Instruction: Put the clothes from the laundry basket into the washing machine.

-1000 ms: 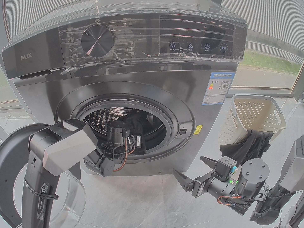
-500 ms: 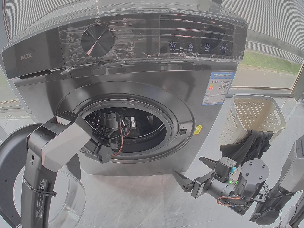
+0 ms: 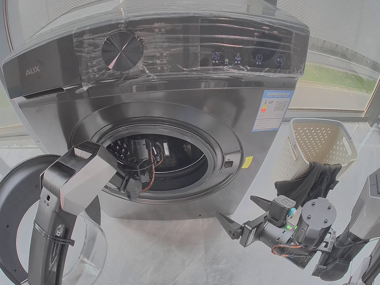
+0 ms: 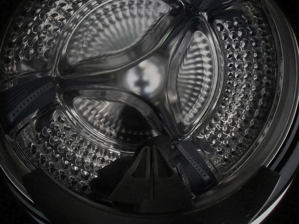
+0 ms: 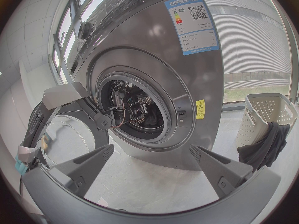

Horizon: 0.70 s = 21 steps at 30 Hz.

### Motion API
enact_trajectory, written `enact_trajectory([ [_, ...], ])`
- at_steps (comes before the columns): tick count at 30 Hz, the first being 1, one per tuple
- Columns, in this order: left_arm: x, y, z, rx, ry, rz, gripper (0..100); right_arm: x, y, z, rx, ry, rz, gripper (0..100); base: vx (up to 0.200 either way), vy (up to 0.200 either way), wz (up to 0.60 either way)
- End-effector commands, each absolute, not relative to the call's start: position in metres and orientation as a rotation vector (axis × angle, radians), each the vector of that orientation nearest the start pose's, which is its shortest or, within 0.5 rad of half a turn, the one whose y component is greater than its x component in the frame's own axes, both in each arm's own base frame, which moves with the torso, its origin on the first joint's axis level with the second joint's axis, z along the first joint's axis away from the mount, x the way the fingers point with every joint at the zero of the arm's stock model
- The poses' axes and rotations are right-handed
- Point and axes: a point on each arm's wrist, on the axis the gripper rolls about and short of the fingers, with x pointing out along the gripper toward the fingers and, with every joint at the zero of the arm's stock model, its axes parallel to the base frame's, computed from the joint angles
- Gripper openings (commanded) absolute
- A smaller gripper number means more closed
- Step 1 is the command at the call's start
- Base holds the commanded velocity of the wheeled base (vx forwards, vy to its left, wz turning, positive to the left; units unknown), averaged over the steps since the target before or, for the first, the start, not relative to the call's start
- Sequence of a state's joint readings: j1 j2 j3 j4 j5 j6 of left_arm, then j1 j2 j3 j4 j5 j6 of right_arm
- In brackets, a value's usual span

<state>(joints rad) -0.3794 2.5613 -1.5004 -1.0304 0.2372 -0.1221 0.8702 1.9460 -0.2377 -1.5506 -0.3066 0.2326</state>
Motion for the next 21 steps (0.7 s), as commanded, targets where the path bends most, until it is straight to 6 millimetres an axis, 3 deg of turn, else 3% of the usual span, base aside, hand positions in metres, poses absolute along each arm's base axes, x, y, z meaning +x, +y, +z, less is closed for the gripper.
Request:
enact_trajectory([
  [1,0.471,-0.182,0.039,-0.109,0.05,-0.138,0,0.173,0.195,0.08,0.139,0.196,0.543,100,0.0,0.0,0.0],
  [5,0.47,-0.182,0.038,-0.11,0.054,-0.14,0,0.174,0.194,0.08,0.138,0.197,0.54,100,0.0,0.0,0.0],
  [6,0.47,-0.183,0.037,-0.109,0.056,-0.141,100,0.174,0.194,0.08,0.137,0.196,0.54,100,0.0,0.0,0.0],
  [13,0.462,-0.185,0.035,-0.135,0.08,-0.146,100,0.173,0.195,0.079,0.135,0.202,0.544,100,0.0,0.0,0.0],
  [21,0.414,-0.207,0.042,-0.119,0.143,-0.226,100,0.171,0.196,0.078,0.134,0.205,0.552,100,0.0,0.0,0.0],
])
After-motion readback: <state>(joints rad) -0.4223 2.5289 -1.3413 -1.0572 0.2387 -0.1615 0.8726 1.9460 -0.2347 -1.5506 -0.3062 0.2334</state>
